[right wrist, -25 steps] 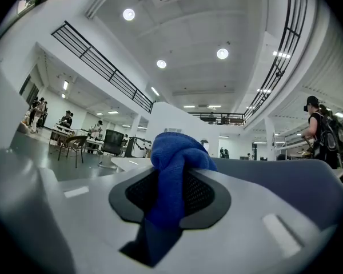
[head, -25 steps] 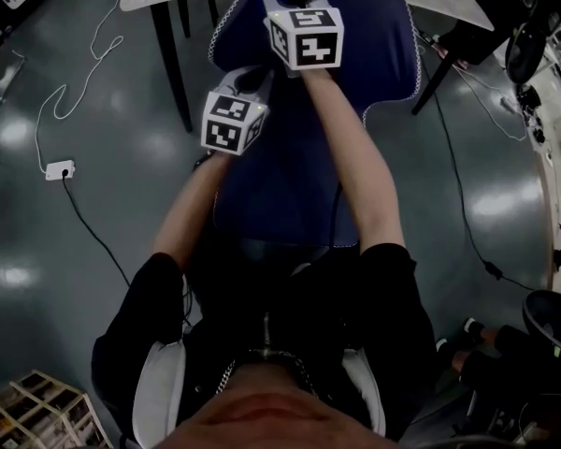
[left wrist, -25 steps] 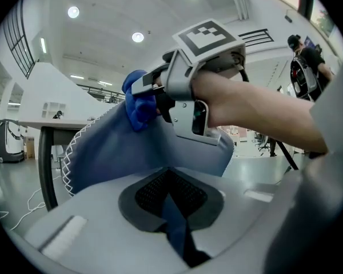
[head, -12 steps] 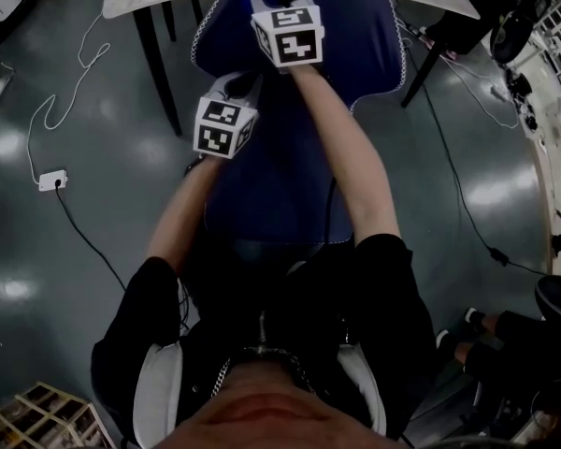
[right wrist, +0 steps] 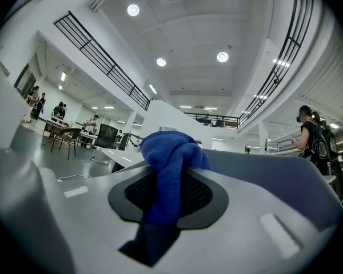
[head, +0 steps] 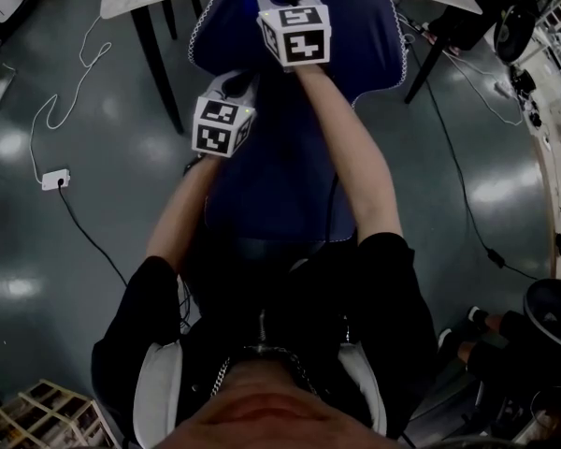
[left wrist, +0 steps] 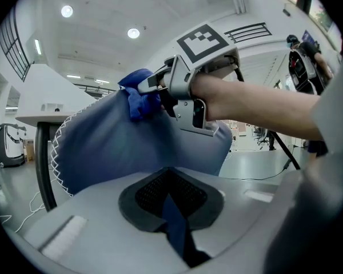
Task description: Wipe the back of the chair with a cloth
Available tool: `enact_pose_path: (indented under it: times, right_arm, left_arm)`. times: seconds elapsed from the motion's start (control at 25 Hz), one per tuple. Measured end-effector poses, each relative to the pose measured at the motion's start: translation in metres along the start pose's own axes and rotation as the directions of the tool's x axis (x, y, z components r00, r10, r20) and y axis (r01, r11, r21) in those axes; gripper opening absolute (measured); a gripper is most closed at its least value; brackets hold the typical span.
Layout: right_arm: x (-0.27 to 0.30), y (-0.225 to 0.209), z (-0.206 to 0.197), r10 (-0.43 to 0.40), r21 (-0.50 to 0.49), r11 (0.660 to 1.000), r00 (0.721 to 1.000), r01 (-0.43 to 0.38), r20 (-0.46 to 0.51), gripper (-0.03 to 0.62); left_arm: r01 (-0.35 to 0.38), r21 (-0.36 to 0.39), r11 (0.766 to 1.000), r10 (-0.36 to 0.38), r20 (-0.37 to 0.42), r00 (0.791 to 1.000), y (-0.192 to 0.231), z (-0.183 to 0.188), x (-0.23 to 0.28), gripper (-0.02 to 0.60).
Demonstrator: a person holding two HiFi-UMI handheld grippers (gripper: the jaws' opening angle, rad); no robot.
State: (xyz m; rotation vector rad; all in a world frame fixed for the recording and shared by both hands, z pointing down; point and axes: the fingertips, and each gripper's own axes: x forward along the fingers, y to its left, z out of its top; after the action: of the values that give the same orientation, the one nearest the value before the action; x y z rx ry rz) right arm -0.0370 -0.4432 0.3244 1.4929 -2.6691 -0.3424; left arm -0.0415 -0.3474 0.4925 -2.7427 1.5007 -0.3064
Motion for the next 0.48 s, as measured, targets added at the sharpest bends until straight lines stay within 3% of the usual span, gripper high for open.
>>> enact_pose_path:
  times: [0.48]
  right_arm:
    - [-0.027,-0.044,-0.002,-0.063,0.041,0.997,0.998,0.063,-0.001,0.095]
  left_arm:
    - [0.033,0.005,0.999,-0.034,0.008,0.999,-0.018,0.003,0.011,0.011]
